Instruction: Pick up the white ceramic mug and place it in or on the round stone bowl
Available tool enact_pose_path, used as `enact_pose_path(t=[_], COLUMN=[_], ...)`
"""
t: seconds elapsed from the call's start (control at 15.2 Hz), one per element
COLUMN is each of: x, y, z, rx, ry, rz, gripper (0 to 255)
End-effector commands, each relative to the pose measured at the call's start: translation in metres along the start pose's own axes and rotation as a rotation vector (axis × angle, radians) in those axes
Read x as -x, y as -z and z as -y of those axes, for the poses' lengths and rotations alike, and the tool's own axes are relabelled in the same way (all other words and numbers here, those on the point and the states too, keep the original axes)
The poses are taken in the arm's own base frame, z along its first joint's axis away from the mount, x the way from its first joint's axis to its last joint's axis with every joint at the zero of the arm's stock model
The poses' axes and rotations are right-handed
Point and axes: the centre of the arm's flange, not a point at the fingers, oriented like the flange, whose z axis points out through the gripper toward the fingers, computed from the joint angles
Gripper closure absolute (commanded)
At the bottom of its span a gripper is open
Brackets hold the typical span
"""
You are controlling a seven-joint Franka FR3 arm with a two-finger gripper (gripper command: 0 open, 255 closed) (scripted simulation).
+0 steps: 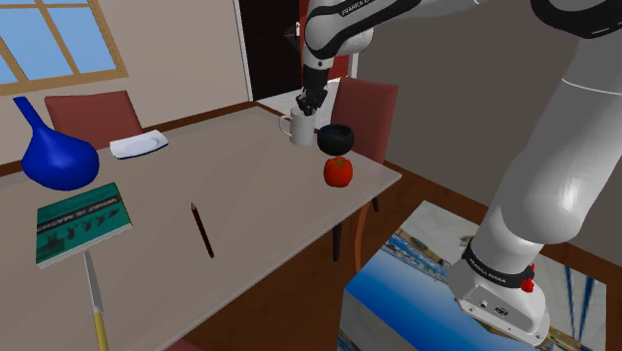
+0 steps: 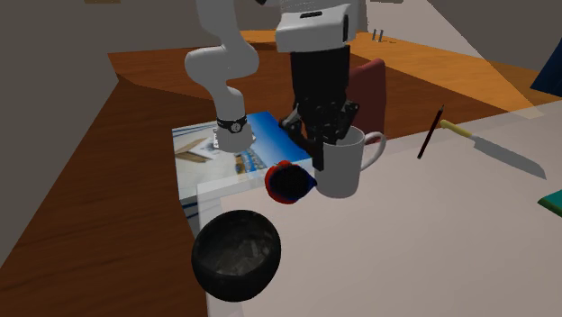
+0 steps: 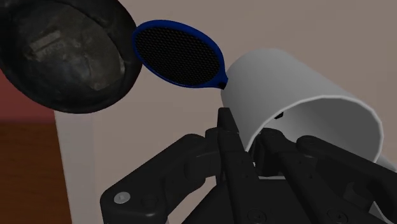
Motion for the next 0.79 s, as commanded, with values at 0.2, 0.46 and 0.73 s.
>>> enact_pose_path(t=[0.2,0.46,0.73], x=[-0.005,-0.008,-0.012], y=[0.027,0.042,0.05], z=[0.001,-0.012,-0.064], rx=[0.0,0.0,0.0], ry=[0.0,0.0,0.0], rz=[0.0,0.0,0.0], gripper=[255,255,255])
